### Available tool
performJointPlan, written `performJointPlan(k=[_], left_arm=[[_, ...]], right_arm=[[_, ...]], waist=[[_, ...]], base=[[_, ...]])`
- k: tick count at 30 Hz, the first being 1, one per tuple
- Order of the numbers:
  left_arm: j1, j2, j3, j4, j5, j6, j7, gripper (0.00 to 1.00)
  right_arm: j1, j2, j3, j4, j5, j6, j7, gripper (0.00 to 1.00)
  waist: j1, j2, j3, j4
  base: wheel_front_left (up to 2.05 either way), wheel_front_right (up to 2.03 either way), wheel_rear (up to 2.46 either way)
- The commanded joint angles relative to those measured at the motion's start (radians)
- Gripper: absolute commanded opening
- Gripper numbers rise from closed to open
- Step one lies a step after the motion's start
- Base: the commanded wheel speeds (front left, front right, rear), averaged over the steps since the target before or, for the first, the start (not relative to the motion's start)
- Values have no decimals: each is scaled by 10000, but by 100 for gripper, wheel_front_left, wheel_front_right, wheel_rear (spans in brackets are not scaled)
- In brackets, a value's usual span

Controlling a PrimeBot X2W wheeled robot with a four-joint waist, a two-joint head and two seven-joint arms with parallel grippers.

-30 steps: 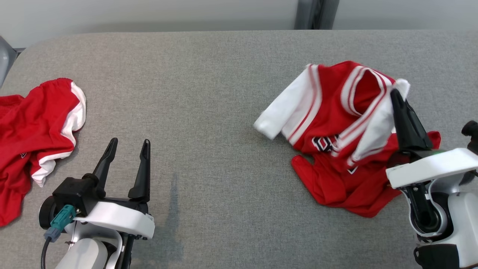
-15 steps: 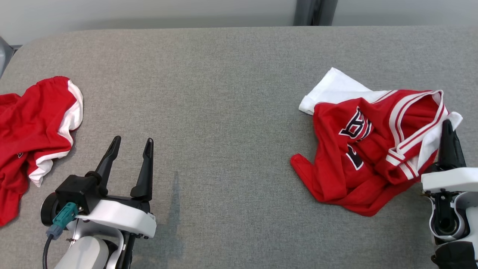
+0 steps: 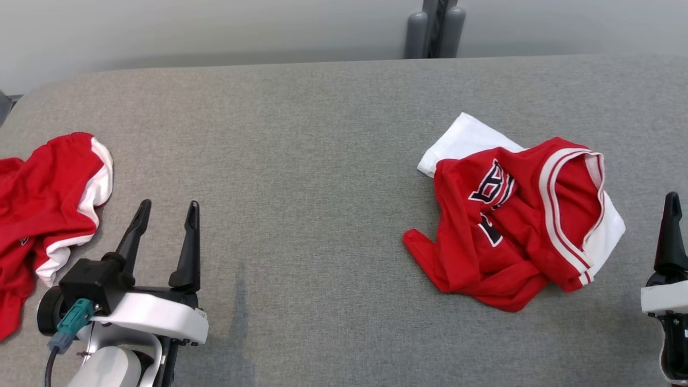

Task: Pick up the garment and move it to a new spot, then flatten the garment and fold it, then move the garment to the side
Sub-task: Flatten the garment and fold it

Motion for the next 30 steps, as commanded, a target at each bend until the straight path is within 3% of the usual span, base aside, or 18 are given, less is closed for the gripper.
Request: performJointPlan(k=[1, 9, 15, 30], left_arm=[[79, 78, 85, -60, -51, 93, -50, 100], [455, 249, 223, -210, -75, 321, -48, 100], [624, 238, 143, -224, -113, 367, -44, 100], [290, 263, -259, -280, 44, 85, 48, 100]], right_arm=[[150, -49, -26, -379, -433, 1, -47, 100], [937, 259, 666, -2921, -2749, 1, 877, 100], [1967, 749, 1150, -4426, -3338, -1, 2068, 100], [2395, 1051, 1139, -5212, -3407, -1, 2534, 100]], waist=[[0, -1, -62, -90], [0, -1, -337, -335], [0, -1, -528, -312], [0, -1, -539, -268]], base=[[0, 0, 0], [0, 0, 0], [0, 0, 0], [0, 0, 0]])
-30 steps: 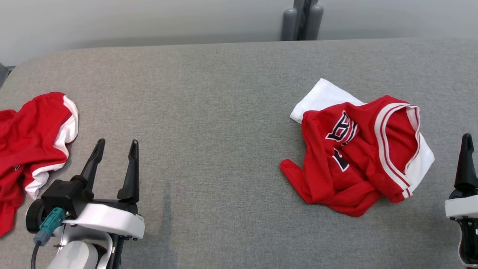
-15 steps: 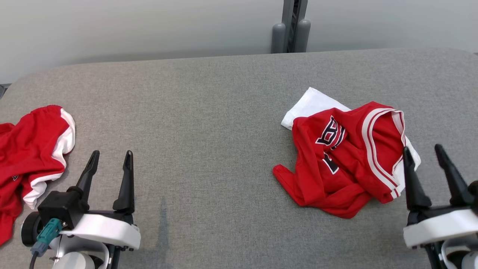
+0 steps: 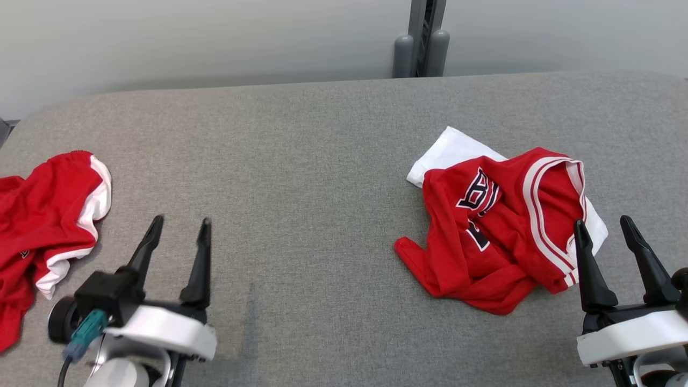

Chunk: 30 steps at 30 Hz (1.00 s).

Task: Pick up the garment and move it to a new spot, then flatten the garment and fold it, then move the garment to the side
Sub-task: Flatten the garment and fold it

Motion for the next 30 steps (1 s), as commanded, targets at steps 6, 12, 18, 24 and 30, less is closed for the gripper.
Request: performJointPlan(k=[6, 12, 18, 24, 30], left_arm=[[-1319, -386, -900, 263, 137, -711, 813, 100], [-2592, -1240, -2299, 1599, -409, -1944, 2840, 100], [-3425, -1961, -2754, 3129, -1080, -2652, 4027, 100], [-4064, -2320, -2763, 4575, -1420, -3040, 4283, 100], [-4335, -2506, -2798, 5524, -1708, -3313, 4591, 0]], right_arm=[[-222, 3, 115, -154, -90, -3, 47, 100], [-569, 28, 425, -53, -21, -3, -58, 100], [-856, 68, 804, 250, 130, -3, -300, 100], [-1008, 87, 953, 630, 311, -3, -576, 100], [-1026, 94, 984, 904, 447, -3, -778, 100]], waist=[[0, 0, 349, -198], [0, 0, 828, -847], [0, 0, 1205, -1698], [0, 0, 1432, -2395], [0, 0, 1513, -2710]], base=[[0, 0, 0], [0, 0, 0], [0, 0, 0], [0, 0, 0], [0, 0, 0]])
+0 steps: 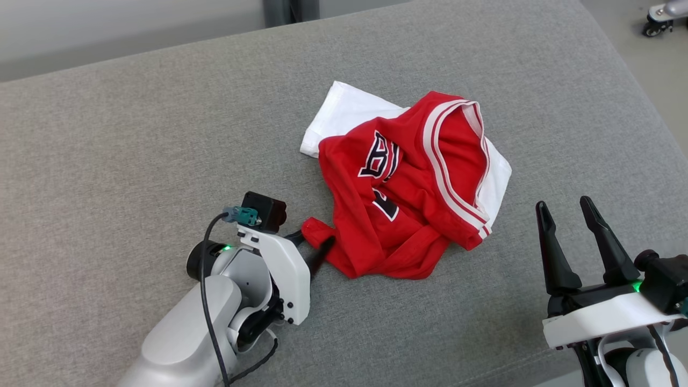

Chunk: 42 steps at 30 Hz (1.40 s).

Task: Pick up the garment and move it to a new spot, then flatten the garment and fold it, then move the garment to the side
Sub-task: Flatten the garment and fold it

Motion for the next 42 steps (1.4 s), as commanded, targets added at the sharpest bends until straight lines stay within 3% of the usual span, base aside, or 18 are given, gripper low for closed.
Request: performJointPlan(k=[1, 7, 14, 21, 29, 34, 38, 39, 40, 42], left_arm=[[-125, -6, 5, 250, -136, -150, 56, 0], [-366, 134, 357, 91, 2, -239, -1160, 0], [-256, 685, 931, -1323, 419, 346, -2548, 0], [919, 1764, 1867, -4315, 530, 1569, -3044, 0], [3508, 2753, 2894, -7049, -183, 3097, -2487, 0], [4989, 2560, 3387, -6858, -1000, 3539, -2655, 0], [5491, 2175, 3512, -5753, -1662, 3151, -2929, 0], [5522, 2106, 3458, -5423, -1728, 3030, -2979, 38], [5493, 1958, 3432, -5155, -1809, 2916, -3107, 100], [5330, 1861, 3387, -4717, -1631, 2789, -3382, 100]], right_arm=[[-96, -13, 1, 73, 118, -3, -125, 100], [-22, -15, -164, 167, 247, -3, -244, 100], [99, -17, -503, 107, 173, -3, -204, 100], [336, -19, -870, -95, 77, -3, -2, 100], [536, -18, -1311, -297, 85, -3, 280, 100], [512, -20, -1345, -325, 202, -3, 406, 100], [473, -20, -1359, -275, 267, -3, 444, 100], [467, -20, -1369, -262, 288, -3, 439, 100], [472, -20, -1400, -251, 288, -1, 442, 100], [473, -20, -1436, -245, 296, -3, 455, 100]], waist=[[0, 0, 53, -90], [0, 0, -24, 14], [0, 0, -244, 436], [0, 0, -587, 1006], [0, 0, -808, 1522], [0, 0, -788, 1656], [0, 0, -774, 1726], [0, 0, -781, 1744], [0, 0, -793, 1768], [0, 0, -815, 1798]], base=[[0, 0, 0], [0, 0, 0], [0, 0, 0], [0, 0, 0], [0, 0, 0], [0, 0, 0], [0, 0, 0], [0, 0, 0], [0, 0, 0], [0, 0, 0]])
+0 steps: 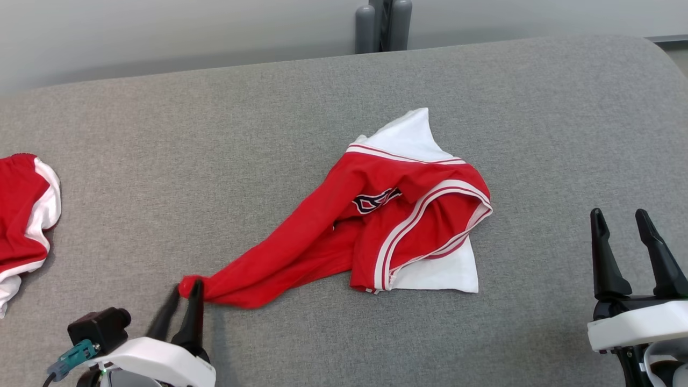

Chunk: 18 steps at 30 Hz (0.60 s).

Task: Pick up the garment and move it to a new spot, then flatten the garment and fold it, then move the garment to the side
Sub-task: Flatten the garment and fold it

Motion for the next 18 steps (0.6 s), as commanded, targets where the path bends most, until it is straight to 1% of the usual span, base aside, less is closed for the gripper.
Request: performJointPlan(k=[1, 3, 4, 7, 13, 18], left_arm=[[-271, -36, 88, 169, 181, -25, -345, 100], [-429, -71, 115, 378, 512, 52, -837, 100], [-602, -43, 196, 437, 908, 172, -1314, 100], [-920, 99, 375, 210, 1668, 394, -1770, 100], [-1152, 459, 523, -643, 3098, 697, -1964, 100], [-874, 516, 466, -1124, 3432, 884, -1972, 100]], right_arm=[[-33, -35, -63, -4, 23, -3, 29, 100], [-62, -35, -114, -46, 16, -3, 61, 100], [-95, -35, -147, -98, -45, -3, 63, 100], [-150, -35, -154, -187, -153, -3, 95, 100], [-183, -33, -82, -292, -493, -3, 218, 100], [-110, -35, 28, -272, -608, -3, 324, 100]], waist=[[0, -1, -15, 29], [0, -1, -27, 66], [0, -1, -40, 109], [0, -1, -69, 176], [0, -1, -280, 239], [0, -1, -448, 270]], base=[[0, 0, 0], [0, 0, 0], [0, 0, 0], [0, 0, 0], [0, 0, 0], [0, 0, 0]])
